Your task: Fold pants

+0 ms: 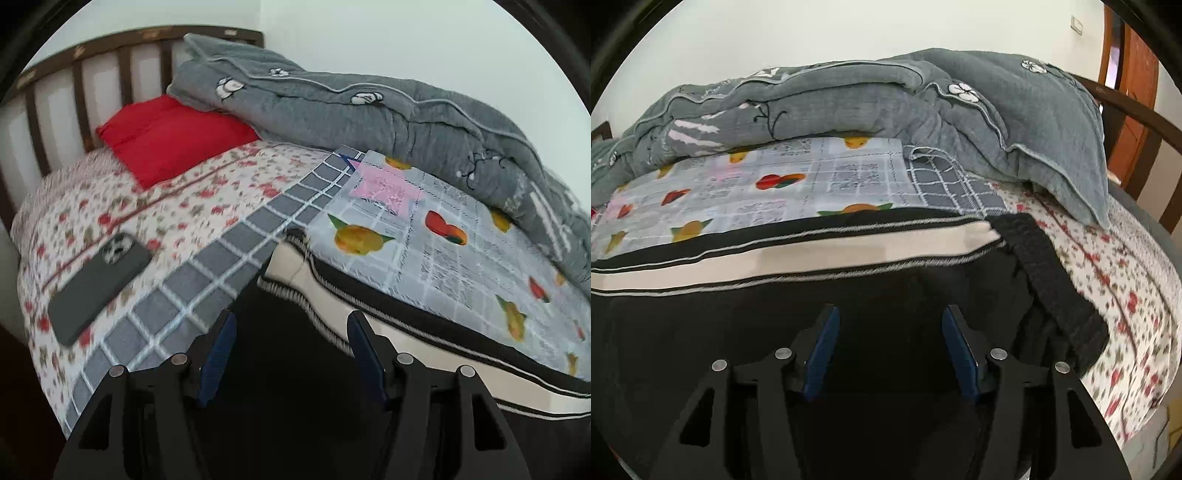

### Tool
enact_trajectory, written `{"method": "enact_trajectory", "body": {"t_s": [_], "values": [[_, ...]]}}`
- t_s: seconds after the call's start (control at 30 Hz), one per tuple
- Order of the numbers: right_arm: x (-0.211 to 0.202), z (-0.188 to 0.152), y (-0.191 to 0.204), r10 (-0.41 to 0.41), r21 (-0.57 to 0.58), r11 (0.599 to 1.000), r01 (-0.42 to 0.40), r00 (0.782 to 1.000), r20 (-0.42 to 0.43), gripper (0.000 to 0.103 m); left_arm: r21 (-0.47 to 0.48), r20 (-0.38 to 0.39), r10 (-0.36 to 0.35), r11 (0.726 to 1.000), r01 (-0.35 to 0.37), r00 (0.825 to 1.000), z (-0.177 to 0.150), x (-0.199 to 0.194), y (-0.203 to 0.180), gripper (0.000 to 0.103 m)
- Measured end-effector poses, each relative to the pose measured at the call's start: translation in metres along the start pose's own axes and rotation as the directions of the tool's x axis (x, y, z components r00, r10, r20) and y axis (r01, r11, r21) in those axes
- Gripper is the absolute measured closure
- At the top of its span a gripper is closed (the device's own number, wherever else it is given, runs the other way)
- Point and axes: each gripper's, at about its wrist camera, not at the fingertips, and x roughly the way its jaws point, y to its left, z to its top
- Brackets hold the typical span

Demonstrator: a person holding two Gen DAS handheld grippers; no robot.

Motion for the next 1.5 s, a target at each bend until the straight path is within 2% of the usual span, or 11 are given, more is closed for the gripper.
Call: {"method": "enact_trajectory", "body": {"t_s": [0.17, 0.23, 0.27, 0.4, 0.47, 0.57, 0.63, 0.7, 0.8, 1.3, 1.5], "values": [[-0.017, -0.015, 0.011, -0.008, -0.033, 0.999, 0.008, 1.0, -0.001, 0.046, 0.015, -0.023, 0.054, 0.998, -0.054, 0.998, 0.016, 0.027, -0.003, 0.044], [-0.022, -0.018, 0.014, -0.024, -0.051, 0.998, 0.024, 1.0, 0.0, 0.046, 0.021, -0.048, 0.068, 0.998, -0.067, 0.997, 0.018, 0.039, 0.0, 0.06], [-0.023, -0.019, 0.015, -0.029, -0.056, 0.998, 0.029, 1.0, 0.0, 0.046, 0.019, -0.049, 0.045, 0.999, -0.045, 0.998, 0.018, 0.041, 0.001, 0.077], [-0.025, -0.019, 0.016, -0.035, -0.046, 0.998, 0.035, 0.999, 0.002, 0.046, -0.044, 0.138, -0.07, 0.996, 0.077, 0.988, 0.022, 0.012, 0.011, 0.083], [-0.023, -0.017, 0.017, -0.027, -0.032, 0.999, 0.027, 1.0, -0.003, 0.046, -0.029, 0.123, -0.031, 0.999, 0.034, 0.992, 0.024, 0.018, 0.006, 0.083], [-0.019, -0.016, 0.022, -0.004, -0.022, 1.0, 0.003, 1.0, -0.012, 0.046, 0.01, -0.029, 0.048, 0.999, -0.048, 0.998, 0.021, 0.049, -0.002, 0.075], [-0.018, -0.017, 0.029, 0.013, -0.026, 1.0, -0.013, 1.0, -0.013, 0.046, 0.028, -0.035, 0.081, 0.996, -0.08, 0.996, 0.018, 0.047, -0.003, 0.066], [-0.019, -0.018, 0.036, 0.027, -0.038, 0.999, -0.027, 1.0, -0.012, 0.046, 0.008, -0.03, 0.067, 0.998, -0.067, 0.997, 0.015, 0.038, 0.0, 0.036], [-0.022, -0.019, 0.046, 0.051, -0.054, 0.997, -0.051, 0.999, -0.004, 0.046, -0.005, -0.024, 0.001, 1.0, -0.001, 1.0, 0.007, 0.019, 0.004, 0.035], [-0.056, -0.026, 0.078, 0.199, -0.079, 0.978, -0.196, 0.979, 0.043, 0.046, -0.087, 0.096, -0.094, 0.991, 0.103, 0.991, -0.05, -0.083, 0.058, 0.035], [-0.069, -0.033, 0.077, 0.214, -0.068, 0.975, -0.211, 0.976, 0.045, 0.045, -0.111, 0.085, -0.069, 0.991, 0.079, 0.994, -0.071, -0.091, 0.079, 0.035]]}}
